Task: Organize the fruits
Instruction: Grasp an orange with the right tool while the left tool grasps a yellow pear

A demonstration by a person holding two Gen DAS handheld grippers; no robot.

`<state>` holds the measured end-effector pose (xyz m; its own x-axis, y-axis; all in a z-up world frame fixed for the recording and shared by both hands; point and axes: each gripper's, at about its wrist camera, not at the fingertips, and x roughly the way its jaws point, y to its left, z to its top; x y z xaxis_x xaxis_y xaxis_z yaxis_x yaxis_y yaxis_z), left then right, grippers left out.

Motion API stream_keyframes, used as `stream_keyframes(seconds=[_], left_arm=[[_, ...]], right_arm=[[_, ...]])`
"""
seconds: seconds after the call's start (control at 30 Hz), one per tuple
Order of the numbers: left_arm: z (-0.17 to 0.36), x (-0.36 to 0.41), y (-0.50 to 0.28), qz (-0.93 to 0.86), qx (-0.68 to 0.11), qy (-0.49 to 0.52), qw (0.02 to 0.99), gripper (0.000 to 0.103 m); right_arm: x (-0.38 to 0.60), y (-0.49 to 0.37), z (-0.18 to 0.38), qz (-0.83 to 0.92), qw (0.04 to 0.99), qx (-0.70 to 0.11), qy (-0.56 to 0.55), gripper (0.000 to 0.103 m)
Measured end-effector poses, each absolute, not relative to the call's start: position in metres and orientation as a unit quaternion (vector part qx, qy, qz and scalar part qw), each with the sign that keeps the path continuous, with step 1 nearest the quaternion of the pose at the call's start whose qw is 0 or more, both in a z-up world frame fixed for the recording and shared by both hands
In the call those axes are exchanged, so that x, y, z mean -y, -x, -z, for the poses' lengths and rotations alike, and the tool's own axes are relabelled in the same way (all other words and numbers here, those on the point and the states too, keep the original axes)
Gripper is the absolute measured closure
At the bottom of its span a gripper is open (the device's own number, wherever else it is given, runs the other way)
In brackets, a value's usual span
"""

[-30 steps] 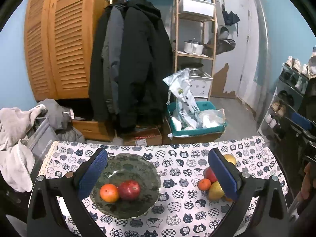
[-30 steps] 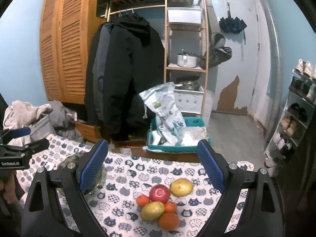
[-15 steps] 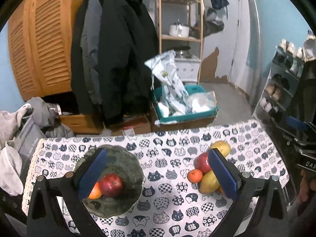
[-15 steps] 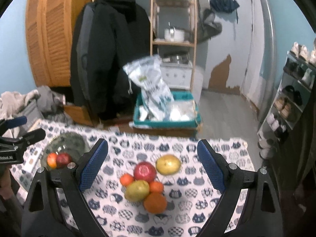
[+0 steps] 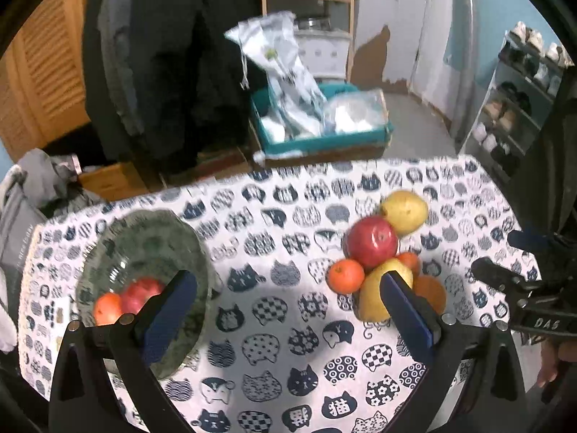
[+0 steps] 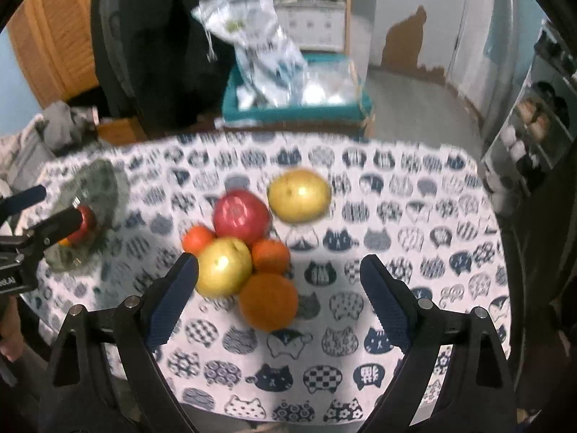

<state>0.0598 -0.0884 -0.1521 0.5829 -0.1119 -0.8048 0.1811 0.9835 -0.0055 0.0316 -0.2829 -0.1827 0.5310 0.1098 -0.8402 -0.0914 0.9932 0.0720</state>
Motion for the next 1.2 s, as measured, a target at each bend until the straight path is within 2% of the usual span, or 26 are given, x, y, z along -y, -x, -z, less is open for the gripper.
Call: stream_keyframes(seconds=[0.27,0.57,0.67,0.87,1.2], left_arm=[[0.190,0.105,-0.068,0.081,-0.486,-0.059,0.868,0.001],[0.222,0.104,-0.076,0.079,-0.524,-0.049,0.847,0.001],[0.227,0.103,-0.077,0.078,-0.528,-0.047,0.845,0.001],[0.228,0.108,-0.079,0.090,-0.531,-0.041,0.842,0.001],[0.233,0.139,-0.081,0.131,-0.540,-0.035,0.831,0.001]], right_arm=[[0.281,-0.041,0.238,-0.067,0.837,-0.543,-0.007,0.013],[0.275,-0.053,0.277,-0.078,0.813,-0.577,0.003,0.013],[0.272,-0.057,0.288,-0.083,0.806,-0.586,0.010,0.019],[0.269,-0.061,0.301,-0.108,0.793,-0.599,-0.004,0.038],[0.292,-0.053,0.282,-0.077,0.809,-0.582,-0.005,0.040]])
